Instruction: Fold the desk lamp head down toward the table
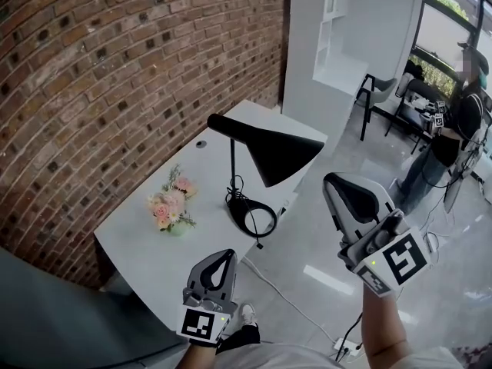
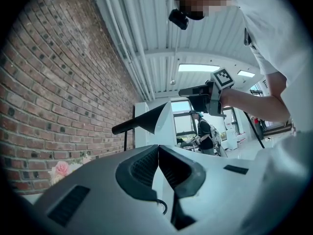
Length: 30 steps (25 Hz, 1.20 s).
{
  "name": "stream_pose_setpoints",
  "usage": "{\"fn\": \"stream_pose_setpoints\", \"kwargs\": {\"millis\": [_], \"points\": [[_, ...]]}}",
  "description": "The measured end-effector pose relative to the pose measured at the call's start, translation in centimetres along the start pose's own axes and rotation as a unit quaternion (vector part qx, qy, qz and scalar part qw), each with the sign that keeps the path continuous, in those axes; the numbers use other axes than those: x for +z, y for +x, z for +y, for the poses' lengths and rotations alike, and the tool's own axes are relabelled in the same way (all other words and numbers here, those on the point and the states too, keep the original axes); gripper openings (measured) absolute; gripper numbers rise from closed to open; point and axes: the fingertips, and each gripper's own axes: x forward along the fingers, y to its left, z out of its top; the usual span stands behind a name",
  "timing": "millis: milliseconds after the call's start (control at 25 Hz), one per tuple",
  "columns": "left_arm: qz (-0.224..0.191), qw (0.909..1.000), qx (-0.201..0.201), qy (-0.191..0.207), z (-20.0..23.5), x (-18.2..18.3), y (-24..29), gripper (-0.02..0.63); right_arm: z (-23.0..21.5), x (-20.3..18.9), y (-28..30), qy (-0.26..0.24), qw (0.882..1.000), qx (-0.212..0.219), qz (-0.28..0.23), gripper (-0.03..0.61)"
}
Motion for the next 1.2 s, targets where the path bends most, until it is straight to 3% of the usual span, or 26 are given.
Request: {"fn": "stream_pose_setpoints", "kwargs": {"millis": [640,1200], "points": [[-0.007,0.9999,-0.009,-0.008,1.6,0.1,1.5,0.008,-2.0,0.7,4.5,-0.014,1.000,-0.004,-0.008,0.021],[-0.013,0.9996,-0.024,-0.001,2.4,0.4,3.4,0.008,-2.3,-2.2,5.7,-0.015,1.000,-0.015,0.022,0.021]]}}
